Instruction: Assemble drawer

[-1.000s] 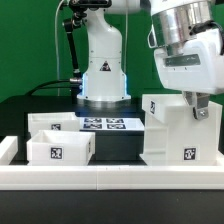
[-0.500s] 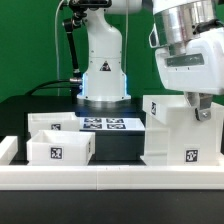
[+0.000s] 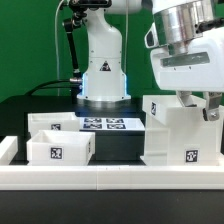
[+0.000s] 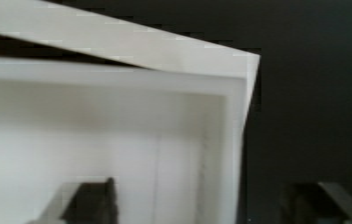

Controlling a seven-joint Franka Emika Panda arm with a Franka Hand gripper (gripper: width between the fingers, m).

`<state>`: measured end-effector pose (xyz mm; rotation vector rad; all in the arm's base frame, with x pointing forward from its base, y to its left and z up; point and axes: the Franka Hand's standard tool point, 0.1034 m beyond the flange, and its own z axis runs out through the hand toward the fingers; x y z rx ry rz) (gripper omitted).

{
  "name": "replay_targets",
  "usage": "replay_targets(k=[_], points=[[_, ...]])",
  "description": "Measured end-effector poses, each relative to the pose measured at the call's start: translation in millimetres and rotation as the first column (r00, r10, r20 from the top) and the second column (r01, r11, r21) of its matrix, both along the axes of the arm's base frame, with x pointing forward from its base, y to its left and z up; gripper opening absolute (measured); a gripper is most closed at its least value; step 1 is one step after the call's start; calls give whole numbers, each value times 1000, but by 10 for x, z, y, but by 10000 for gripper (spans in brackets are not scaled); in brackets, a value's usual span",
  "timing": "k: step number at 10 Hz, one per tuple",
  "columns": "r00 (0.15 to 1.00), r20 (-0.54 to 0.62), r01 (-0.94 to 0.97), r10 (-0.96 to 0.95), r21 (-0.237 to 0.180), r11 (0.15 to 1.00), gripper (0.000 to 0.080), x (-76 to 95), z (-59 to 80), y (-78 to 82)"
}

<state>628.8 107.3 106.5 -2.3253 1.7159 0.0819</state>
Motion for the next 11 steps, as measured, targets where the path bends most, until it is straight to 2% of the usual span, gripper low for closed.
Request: replay_targets(k=[1,2,5,9,10,11], points=[[998,12,-61,61,-6,998,583,-67,66,4],[990,25,-135,135,-14,991,635,-137,147,-22],[920,46,-388,389,-32,921,649,-347,375,-73],[873,48,-484,486,-52,874,649,-405,345,-85],[776,6,-628,631,-93,773,649,-483,319,-116],[642,-1,-760,767,-133,636,649,-495,309,-212]])
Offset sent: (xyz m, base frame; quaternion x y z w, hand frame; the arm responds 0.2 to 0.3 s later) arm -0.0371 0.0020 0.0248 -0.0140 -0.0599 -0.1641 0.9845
